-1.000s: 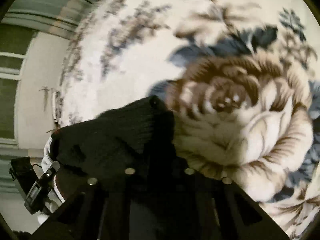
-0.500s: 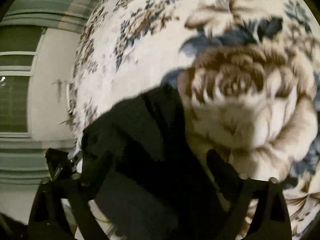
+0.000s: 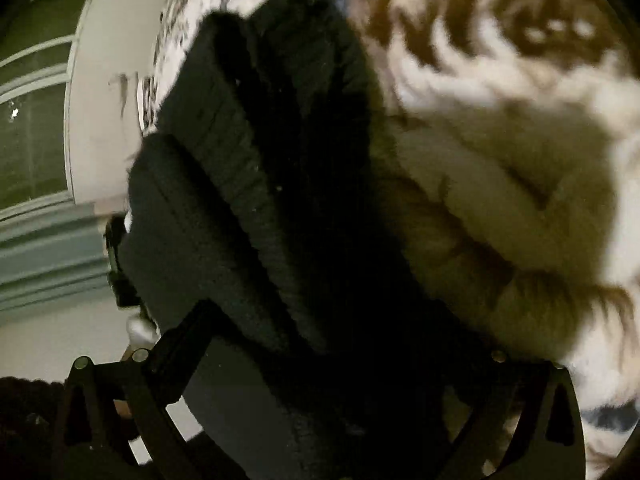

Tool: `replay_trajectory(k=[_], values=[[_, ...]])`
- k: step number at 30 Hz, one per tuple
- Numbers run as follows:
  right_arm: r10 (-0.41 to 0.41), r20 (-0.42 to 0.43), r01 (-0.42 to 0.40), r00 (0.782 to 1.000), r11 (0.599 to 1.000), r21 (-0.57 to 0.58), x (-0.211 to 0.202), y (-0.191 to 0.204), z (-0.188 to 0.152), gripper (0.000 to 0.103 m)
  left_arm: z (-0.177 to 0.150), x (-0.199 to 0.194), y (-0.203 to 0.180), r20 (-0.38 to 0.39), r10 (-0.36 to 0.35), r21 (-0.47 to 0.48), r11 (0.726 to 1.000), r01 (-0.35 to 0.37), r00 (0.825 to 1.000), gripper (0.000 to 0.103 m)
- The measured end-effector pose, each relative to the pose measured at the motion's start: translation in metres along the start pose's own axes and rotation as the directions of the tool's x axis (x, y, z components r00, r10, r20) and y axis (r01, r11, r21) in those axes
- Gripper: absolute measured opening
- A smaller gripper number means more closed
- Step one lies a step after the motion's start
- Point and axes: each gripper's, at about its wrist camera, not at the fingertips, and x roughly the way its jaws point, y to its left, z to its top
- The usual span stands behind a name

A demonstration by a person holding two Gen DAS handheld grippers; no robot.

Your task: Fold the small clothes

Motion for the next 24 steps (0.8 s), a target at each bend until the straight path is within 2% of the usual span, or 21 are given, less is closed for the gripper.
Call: replay_trajectory(k=[2, 4, 5, 6, 7, 8, 9, 11, 14, 19, 22, 24], values=[[0.06, -0.003, -0.06, 0.998, 0.998, 0.015, 0.003, 0.0, 0.002, 0.103, 0.004, 0.001, -0.007, 0.013, -0.023, 0.006, 1.0, 0.023, 1.0, 0.102], [0.106, 0.018, -0.106, 0.994, 0.994, -0.001, 0.005, 0.005, 0.001, 0.103, 0.006, 0.002, -0.018, 0.031, -0.034, 0.037, 0.999, 0.033, 0.999, 0.086], [0.116, 0.039, -0.116, 0.992, 0.993, -0.019, 0.007, 0.011, -0.002, 0.102, 0.008, 0.002, -0.024, 0.035, -0.032, 0.055, 0.998, 0.03, 0.999, 0.082], [0.105, 0.043, -0.104, 0.993, 0.994, -0.038, 0.01, 0.017, -0.004, 0.097, 0.008, 0.002, -0.028, 0.037, -0.029, 0.065, 0.998, 0.026, 0.999, 0.078], [0.084, 0.053, -0.08, 0.995, 0.995, -0.067, 0.012, 0.024, -0.008, 0.078, 0.01, 0.001, -0.031, 0.04, -0.022, 0.066, 0.998, 0.02, 0.999, 0.075], [0.063, 0.085, -0.058, 0.994, 0.996, -0.064, 0.012, 0.026, -0.011, 0.068, 0.012, 0.0, -0.033, 0.037, -0.027, 0.059, 0.998, 0.025, 0.999, 0.074], [0.056, 0.113, -0.051, 0.992, 0.998, -0.044, 0.011, 0.026, -0.012, 0.064, 0.013, 0.0, -0.034, 0.036, -0.03, 0.057, 0.998, 0.028, 0.999, 0.073], [0.054, 0.176, -0.053, 0.983, 0.999, -0.009, 0.002, 0.022, -0.023, 0.049, 0.018, 0.001, -0.044, 0.017, -0.021, 0.071, 0.997, 0.019, 1.0, 0.073], [0.031, 0.234, -0.032, 0.972, 0.999, 0.002, -0.011, 0.026, -0.037, 0.041, 0.028, 0.008, -0.065, -0.005, -0.014, 0.112, 0.994, 0.015, 1.0, 0.073], [0.037, 0.352, -0.055, 0.935, 0.998, 0.041, -0.038, 0.017, -0.055, 0.037, 0.062, 0.032, -0.109, -0.043, -0.006, 0.195, 0.981, 0.014, 0.999, 0.072], [0.046, 0.439, -0.082, 0.897, 0.995, 0.063, -0.069, 0.01, -0.059, 0.036, 0.086, 0.043, -0.136, -0.078, -0.006, 0.271, 0.962, 0.027, 0.997, 0.072], [0.05, 0.499, -0.102, 0.865, 0.992, 0.077, -0.095, 0.001, -0.057, 0.036, 0.114, 0.066, -0.17, -0.108, -0.009, 0.335, 0.941, 0.044, 0.994, 0.072]])
